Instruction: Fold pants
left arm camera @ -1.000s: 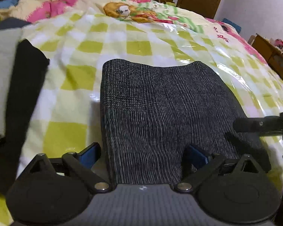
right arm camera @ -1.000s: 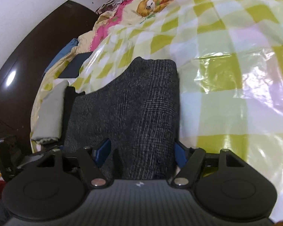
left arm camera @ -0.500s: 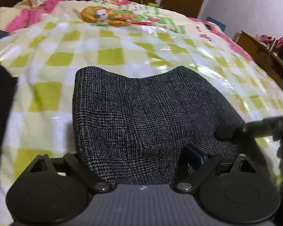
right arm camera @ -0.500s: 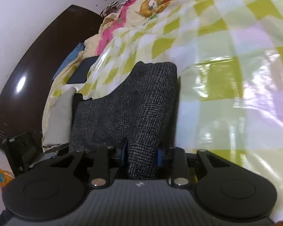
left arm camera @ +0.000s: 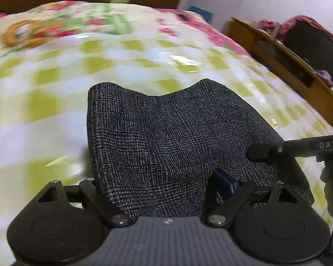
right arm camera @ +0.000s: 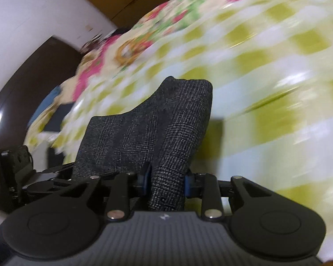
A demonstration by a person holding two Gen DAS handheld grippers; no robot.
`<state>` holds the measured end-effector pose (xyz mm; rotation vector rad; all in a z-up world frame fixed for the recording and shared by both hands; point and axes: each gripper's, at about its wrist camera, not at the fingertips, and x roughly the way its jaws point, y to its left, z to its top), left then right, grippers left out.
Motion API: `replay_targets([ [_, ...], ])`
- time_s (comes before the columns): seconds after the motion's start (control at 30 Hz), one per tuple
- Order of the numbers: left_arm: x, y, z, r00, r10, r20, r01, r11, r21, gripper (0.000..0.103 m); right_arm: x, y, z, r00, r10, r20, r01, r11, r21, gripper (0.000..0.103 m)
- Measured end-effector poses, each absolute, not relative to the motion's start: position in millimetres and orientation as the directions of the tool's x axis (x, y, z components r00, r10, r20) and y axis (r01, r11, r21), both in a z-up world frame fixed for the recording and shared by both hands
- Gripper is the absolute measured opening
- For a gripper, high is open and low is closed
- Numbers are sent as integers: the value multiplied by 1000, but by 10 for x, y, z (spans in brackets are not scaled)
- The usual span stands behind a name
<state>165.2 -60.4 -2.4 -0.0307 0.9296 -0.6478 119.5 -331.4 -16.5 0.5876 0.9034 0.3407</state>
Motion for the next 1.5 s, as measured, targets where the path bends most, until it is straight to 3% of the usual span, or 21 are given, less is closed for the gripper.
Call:
replay_targets([
  [0.23,1894,-1761,-26,375,-570,-731,597,752,-280,98,1353,-4217,-219,640,359,-680,97,839,535,29],
  [0.43,2016,-2094,-1,383,-574,-724,579,760,-296,98,1464,-4594,-236,658,311,-686,138,846,516,30],
  [0.7,2063,-2699,16,392,-547,-740,623,749,-224,98,1784,-4997,-121,661,167,-731,210,895,394,32],
  [0.8,2031,-2777,5,407,-519,-752,610,767,-199,98,1751,-5033,-86,670,114,-733,229,908,350,41],
  [1.03,1899,-2634,42,439,-436,-785,500,845,-190,99,1133,-5031,233,727,-48,-685,278,933,230,42],
  [1.13,1697,-2594,112,472,-386,-793,474,869,-141,99,789,-4877,297,735,-37,-677,266,935,236,49],
  [1.37,1116,-2569,189,538,-297,-789,438,898,-40,100,235,-4428,279,726,-54,-685,239,954,179,50],
  [1.5,923,-2614,236,561,-280,-779,414,910,-29,101,90,-4366,269,721,-16,-692,235,946,223,53],
])
